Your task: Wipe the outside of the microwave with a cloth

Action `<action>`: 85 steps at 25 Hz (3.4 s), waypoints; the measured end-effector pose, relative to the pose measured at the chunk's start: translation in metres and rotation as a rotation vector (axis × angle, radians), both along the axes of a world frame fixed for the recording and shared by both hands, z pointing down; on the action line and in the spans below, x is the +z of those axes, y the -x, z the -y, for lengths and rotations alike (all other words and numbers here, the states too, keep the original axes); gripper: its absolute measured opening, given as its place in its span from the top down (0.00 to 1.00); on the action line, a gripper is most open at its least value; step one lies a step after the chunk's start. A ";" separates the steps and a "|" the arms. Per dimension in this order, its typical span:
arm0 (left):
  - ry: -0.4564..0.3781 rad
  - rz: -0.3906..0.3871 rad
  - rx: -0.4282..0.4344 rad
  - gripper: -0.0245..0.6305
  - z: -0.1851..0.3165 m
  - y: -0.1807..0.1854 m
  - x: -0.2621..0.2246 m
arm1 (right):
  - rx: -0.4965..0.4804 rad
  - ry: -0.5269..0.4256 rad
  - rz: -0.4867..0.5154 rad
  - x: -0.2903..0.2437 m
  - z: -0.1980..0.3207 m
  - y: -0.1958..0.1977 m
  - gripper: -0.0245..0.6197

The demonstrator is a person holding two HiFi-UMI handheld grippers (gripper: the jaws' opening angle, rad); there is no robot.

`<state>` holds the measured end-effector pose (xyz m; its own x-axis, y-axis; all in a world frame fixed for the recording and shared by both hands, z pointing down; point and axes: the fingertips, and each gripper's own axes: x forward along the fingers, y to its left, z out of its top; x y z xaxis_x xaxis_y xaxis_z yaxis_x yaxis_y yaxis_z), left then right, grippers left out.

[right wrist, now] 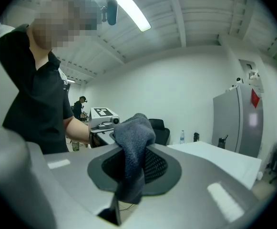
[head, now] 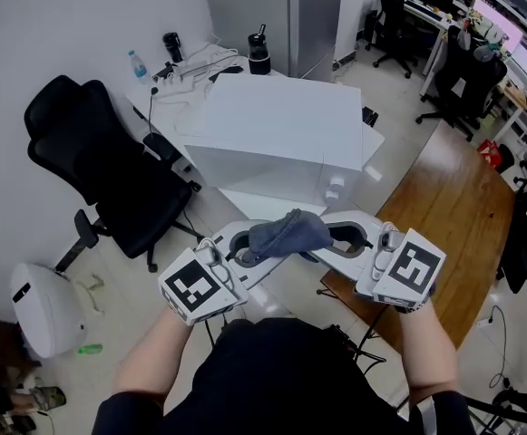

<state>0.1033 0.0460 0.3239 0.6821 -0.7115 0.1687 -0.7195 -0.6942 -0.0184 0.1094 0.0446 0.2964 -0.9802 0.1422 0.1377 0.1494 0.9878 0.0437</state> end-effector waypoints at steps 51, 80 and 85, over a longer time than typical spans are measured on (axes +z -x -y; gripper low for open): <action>0.258 0.081 -0.541 0.86 0.122 0.393 0.201 | 0.465 -0.020 -0.070 0.035 0.167 0.277 0.96; 0.286 0.133 -0.267 0.87 0.273 0.410 0.232 | 0.741 0.034 -0.119 0.052 0.258 0.284 0.96; 0.282 0.135 -0.255 0.87 0.298 0.411 0.233 | 0.769 0.052 -0.118 0.053 0.264 0.280 0.96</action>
